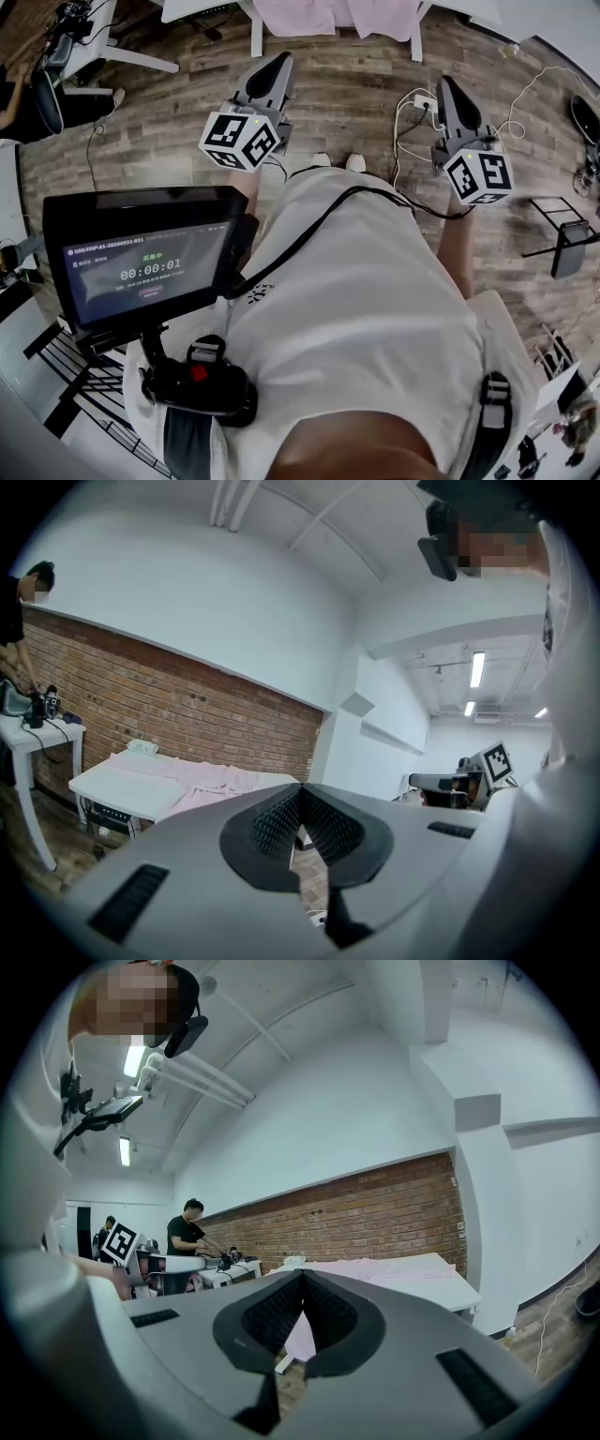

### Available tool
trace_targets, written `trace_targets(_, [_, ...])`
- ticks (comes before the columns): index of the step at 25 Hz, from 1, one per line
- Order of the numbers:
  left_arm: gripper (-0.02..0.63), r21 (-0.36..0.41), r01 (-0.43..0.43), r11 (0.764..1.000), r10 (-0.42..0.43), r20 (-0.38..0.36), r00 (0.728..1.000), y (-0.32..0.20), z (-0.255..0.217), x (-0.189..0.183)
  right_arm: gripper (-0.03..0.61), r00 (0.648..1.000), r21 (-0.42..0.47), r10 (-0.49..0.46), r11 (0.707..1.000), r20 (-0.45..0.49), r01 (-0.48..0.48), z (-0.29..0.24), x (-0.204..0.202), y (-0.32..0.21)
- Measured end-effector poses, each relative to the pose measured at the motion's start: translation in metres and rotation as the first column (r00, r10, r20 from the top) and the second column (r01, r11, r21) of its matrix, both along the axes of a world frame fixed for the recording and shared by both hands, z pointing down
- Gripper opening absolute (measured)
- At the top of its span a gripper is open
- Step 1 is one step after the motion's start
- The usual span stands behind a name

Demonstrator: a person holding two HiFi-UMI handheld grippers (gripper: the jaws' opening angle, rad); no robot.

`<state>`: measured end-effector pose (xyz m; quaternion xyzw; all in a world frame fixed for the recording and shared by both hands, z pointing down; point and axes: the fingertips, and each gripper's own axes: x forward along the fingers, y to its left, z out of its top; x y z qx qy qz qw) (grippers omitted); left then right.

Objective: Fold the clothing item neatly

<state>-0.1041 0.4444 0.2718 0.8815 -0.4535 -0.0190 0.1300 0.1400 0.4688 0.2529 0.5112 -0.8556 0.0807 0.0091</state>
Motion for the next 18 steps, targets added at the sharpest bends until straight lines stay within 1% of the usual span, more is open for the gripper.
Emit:
trace_targets(2, [-0.006, -0.001, 0.0, 1.0, 0.0, 0.011, 1.0, 0.007, 0.007, 0.022, 0.003, 1.0, 0.005, -0.011, 1.0, 0.01, 0.011, 0.008, 0.019, 0.005])
trace_targets(4, [-0.006, -0.005, 0.0, 1.0, 0.0, 0.016, 1.0, 0.01, 0.008, 0.031, 0.003, 1.0, 0.006, -0.018, 1.0, 0.015, 0.018, 0.01, 0.027, 0.006])
trace_targets(7, [-0.006, -0.008, 0.003, 1.0, -0.002, 0.019, 1.0, 0.009, 0.003, 0.033, 0.003, 1.0, -0.001, -0.023, 1.0, 0.019, 0.023, 0.006, 0.027, 0.003])
trace_targets(12, [-0.006, 0.01, 0.028, 1.0, -0.028, 0.015, 0.999, 0.008, -0.008, 0.033, 0.003, 0.999, -0.015, -0.034, 0.999, 0.026, 0.034, 0.004, 0.029, 0.003])
trace_targets(18, [-0.006, -0.002, 0.023, 1.0, -0.023, 0.022, 0.999, 0.005, -0.011, 0.035, 0.003, 0.998, -0.012, -0.037, 0.999, 0.042, 0.037, -0.001, 0.028, -0.001])
